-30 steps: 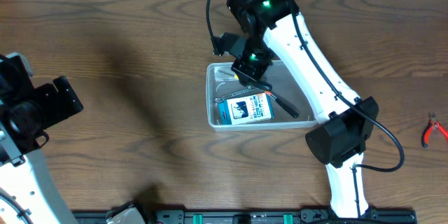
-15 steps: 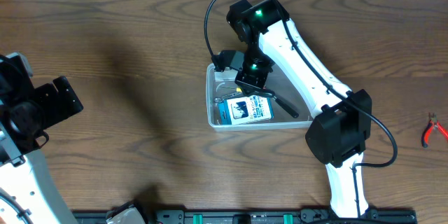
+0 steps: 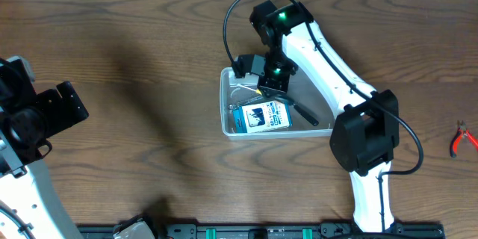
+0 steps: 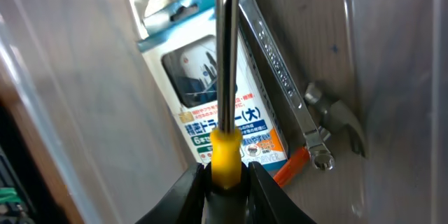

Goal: Pack container
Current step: 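Lower the screwdriver into the container and open the right gripper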

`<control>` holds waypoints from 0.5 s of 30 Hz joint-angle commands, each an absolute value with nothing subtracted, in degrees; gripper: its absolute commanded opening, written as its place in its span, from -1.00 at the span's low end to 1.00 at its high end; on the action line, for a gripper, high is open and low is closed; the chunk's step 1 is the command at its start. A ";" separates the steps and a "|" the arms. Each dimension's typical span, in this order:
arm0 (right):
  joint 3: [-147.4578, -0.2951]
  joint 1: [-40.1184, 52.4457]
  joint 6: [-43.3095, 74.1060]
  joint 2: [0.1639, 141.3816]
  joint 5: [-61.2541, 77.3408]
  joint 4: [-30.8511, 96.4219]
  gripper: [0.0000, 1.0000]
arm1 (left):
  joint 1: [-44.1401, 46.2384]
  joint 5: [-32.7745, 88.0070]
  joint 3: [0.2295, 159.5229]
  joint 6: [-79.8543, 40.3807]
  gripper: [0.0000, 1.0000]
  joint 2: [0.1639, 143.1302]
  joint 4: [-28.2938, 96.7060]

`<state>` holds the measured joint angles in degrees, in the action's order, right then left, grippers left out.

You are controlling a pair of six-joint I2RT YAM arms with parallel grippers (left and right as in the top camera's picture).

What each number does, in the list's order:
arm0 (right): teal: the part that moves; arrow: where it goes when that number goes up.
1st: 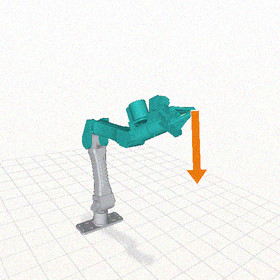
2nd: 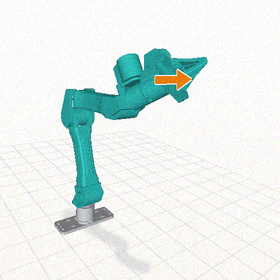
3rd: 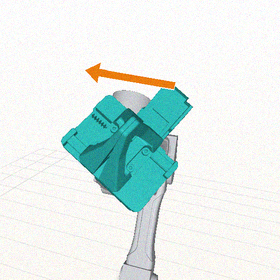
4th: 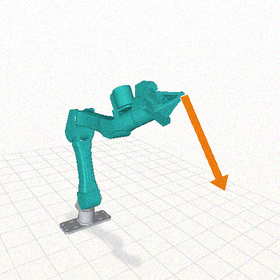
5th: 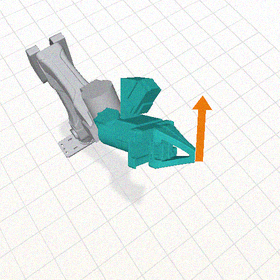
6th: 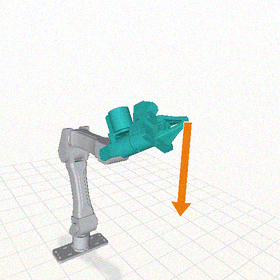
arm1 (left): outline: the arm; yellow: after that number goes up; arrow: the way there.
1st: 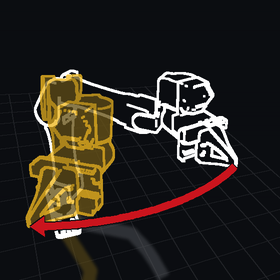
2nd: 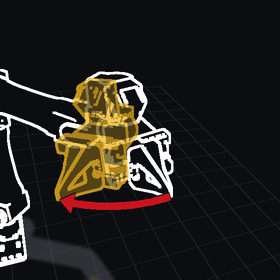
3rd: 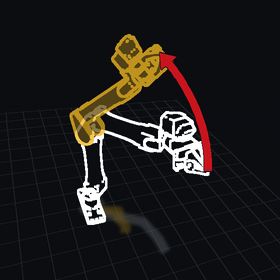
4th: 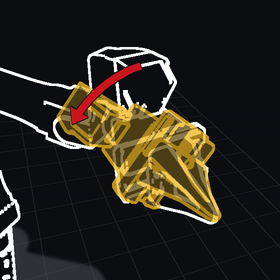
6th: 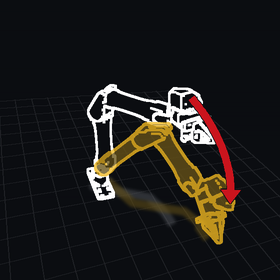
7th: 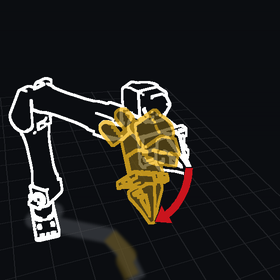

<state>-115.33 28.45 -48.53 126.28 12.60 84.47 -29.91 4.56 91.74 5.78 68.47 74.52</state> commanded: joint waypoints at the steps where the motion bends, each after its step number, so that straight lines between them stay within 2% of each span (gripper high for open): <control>1: -113.16 27.68 -50.46 125.91 13.13 82.76 -0.54 | -30.20 4.97 92.38 5.06 0.96 68.60 74.52; 11: -108.95 27.55 -50.48 125.91 13.10 78.85 -0.53 | -30.20 4.97 92.38 5.08 0.96 68.60 74.52; 15: -108.95 27.49 -50.43 125.91 13.10 77.95 -0.30 | -30.20 4.97 92.38 5.06 0.96 68.60 74.52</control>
<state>-109.30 27.92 -49.82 126.28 12.64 78.19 -29.91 4.56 91.74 5.78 68.47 74.52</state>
